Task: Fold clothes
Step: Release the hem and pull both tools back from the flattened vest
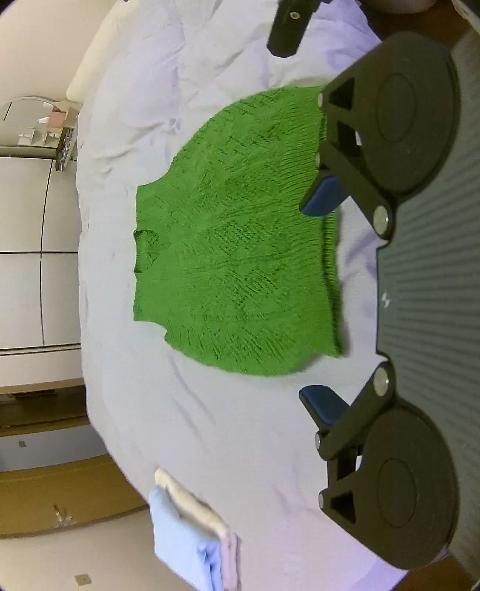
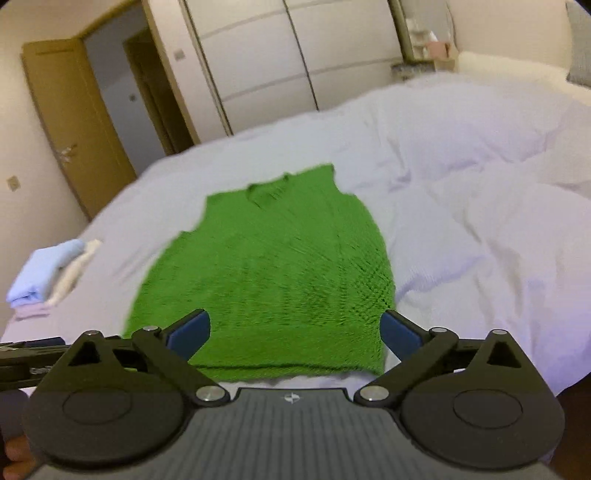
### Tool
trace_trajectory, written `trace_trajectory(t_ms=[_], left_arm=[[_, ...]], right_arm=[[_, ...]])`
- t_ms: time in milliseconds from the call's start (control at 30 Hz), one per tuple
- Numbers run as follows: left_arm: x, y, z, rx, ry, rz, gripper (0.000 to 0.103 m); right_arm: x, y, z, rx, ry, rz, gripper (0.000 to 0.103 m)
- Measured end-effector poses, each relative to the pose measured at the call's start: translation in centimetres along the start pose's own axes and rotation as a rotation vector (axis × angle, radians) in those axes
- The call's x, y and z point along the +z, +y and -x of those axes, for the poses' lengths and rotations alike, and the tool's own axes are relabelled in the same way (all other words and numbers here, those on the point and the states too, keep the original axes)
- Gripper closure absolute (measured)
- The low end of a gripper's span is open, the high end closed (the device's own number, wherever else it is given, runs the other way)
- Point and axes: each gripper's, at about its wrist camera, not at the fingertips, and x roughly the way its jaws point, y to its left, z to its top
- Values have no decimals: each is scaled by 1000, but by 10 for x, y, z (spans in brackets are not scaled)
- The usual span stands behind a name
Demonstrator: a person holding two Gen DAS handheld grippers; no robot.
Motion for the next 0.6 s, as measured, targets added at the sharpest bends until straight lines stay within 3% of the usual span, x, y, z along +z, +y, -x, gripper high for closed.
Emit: trace_trajectory(t_ms=[200,600], left_arm=[[-24,-1,29,0,-4,-16,5],[-41,0,52,5,-33,-28,1]], right_arm=[[-16,12,35,-6,-12,22,2],[-40,27,53,9,-16,56,2]])
